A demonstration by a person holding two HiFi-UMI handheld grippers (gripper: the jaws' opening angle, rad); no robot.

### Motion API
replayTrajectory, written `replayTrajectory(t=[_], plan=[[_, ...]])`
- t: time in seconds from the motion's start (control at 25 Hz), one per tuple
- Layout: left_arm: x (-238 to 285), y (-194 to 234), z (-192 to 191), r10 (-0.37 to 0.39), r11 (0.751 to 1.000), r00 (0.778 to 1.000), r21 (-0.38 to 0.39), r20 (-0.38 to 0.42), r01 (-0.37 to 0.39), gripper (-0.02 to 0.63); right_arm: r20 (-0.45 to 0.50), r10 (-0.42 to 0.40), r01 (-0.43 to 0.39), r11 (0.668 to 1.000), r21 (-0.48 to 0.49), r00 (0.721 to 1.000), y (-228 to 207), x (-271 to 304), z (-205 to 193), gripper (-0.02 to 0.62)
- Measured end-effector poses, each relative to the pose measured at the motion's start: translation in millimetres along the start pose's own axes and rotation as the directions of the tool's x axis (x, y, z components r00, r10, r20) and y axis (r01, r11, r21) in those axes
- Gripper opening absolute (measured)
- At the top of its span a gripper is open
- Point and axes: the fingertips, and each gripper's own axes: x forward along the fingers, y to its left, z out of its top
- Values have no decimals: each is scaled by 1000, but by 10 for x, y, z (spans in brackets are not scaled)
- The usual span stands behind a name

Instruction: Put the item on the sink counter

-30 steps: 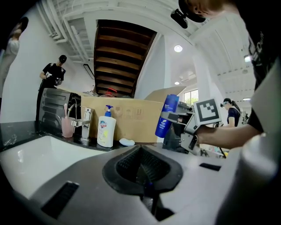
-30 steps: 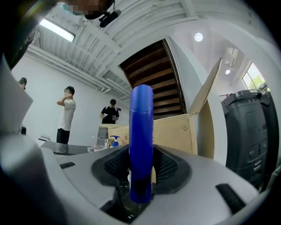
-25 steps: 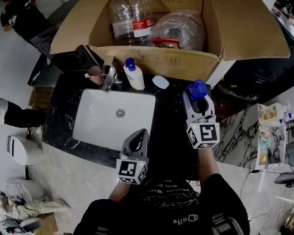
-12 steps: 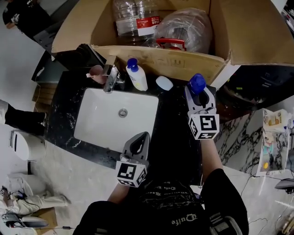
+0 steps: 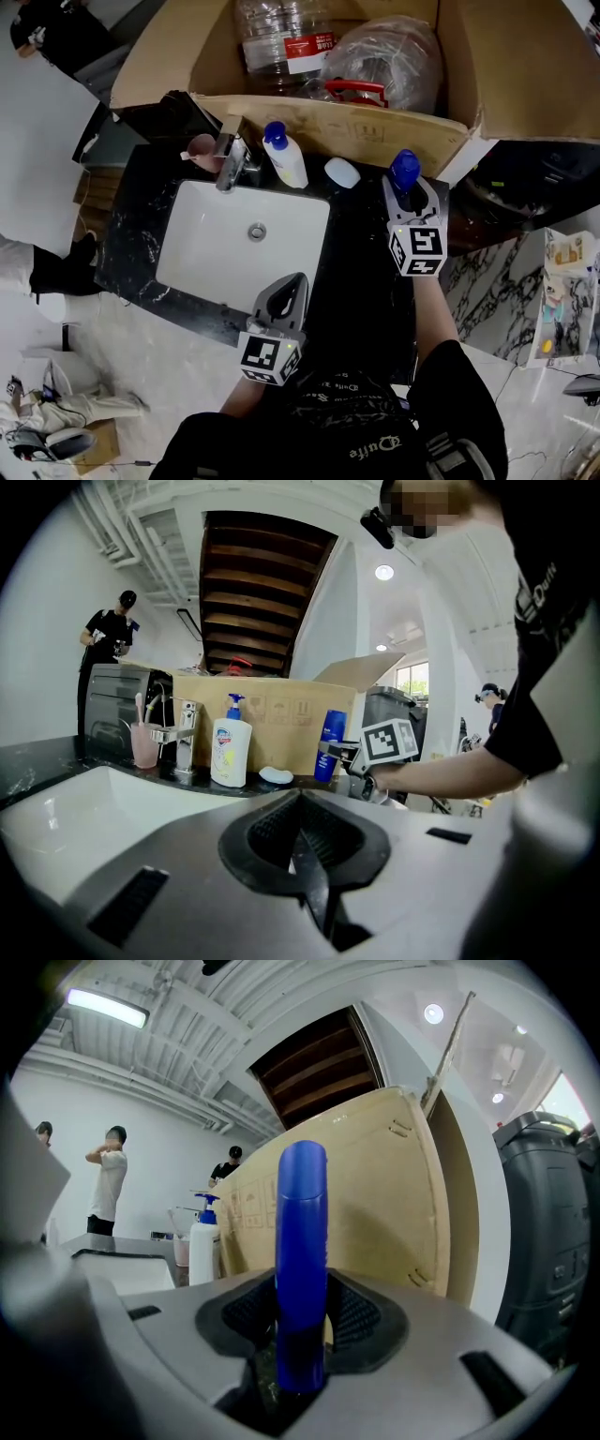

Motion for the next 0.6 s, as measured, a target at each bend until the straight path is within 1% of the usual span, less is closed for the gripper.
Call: replayTrajectory(t=[0.12, 0.24, 0.6], plan=[[6, 24, -6, 4, 1000, 1000, -5, -3, -4, 6, -23, 7, -7, 1000, -10, 1000, -4, 48, -96, 153], [21, 27, 1, 2, 1000, 1000, -6, -4, -2, 8, -39, 5, -5, 1000, 0, 999, -21, 91, -173, 152], [36, 37, -17, 5, 1000, 1000, -5, -12, -5, 6, -35, -4, 5, 999, 35, 999, -78, 151, -220, 153]])
